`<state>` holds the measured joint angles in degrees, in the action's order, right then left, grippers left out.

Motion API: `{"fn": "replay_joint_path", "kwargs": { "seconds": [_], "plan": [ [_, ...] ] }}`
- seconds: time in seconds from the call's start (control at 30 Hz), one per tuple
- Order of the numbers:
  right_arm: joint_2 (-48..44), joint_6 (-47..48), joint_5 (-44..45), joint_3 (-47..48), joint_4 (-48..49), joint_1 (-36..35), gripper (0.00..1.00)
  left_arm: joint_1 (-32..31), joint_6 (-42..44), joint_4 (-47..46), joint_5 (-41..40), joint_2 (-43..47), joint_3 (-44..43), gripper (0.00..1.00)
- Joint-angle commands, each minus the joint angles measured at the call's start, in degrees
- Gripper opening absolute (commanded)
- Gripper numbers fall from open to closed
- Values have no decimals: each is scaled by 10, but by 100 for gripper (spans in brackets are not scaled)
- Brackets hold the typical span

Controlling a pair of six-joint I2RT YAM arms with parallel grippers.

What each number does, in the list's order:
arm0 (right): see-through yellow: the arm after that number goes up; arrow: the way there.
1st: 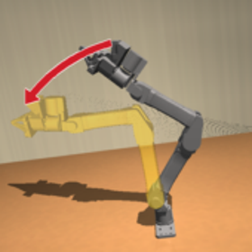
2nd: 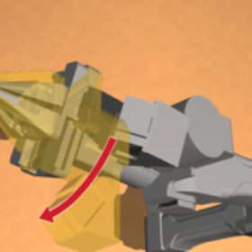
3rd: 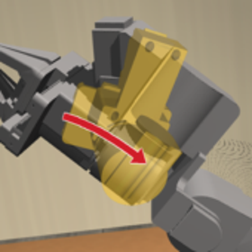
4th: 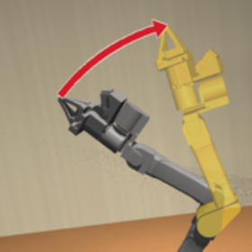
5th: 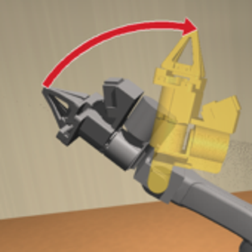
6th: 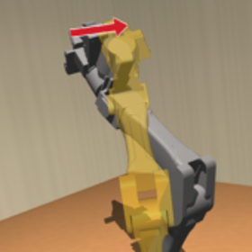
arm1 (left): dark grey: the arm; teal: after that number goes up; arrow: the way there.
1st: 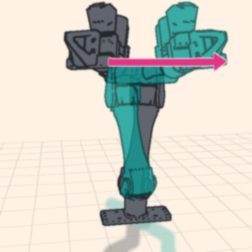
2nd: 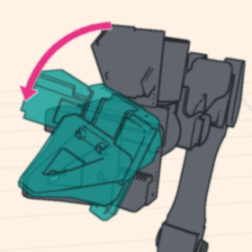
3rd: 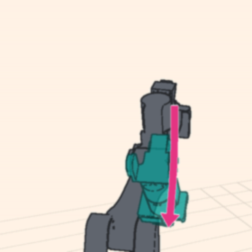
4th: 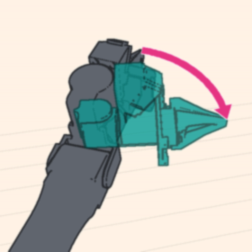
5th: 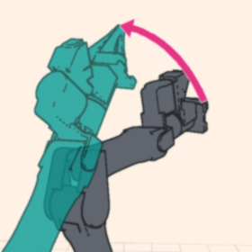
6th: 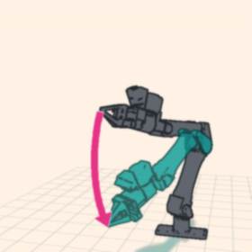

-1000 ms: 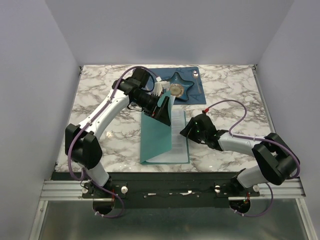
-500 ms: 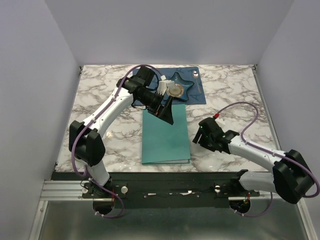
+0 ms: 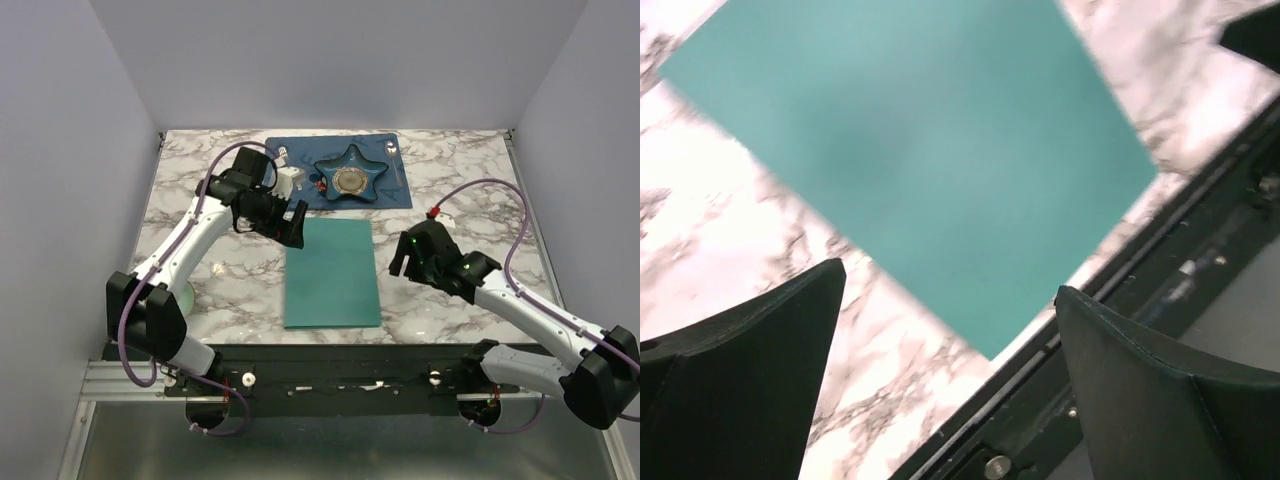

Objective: Put the files into the folder

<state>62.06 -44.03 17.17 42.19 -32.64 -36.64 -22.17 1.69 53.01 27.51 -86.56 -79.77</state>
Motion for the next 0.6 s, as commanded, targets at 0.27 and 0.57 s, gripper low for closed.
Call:
{"fn": "replay_joint_path", "kwargs": {
  "seconds": [0.27,0.57],
  "plan": [
    [-34,114,-111,39,81,-1,96,66,-7,-180,-160,162,171,99],
    [-21,114,-119,42,103,-10,100,71,-14,-206,-175,192,199,99]
  ]
}}
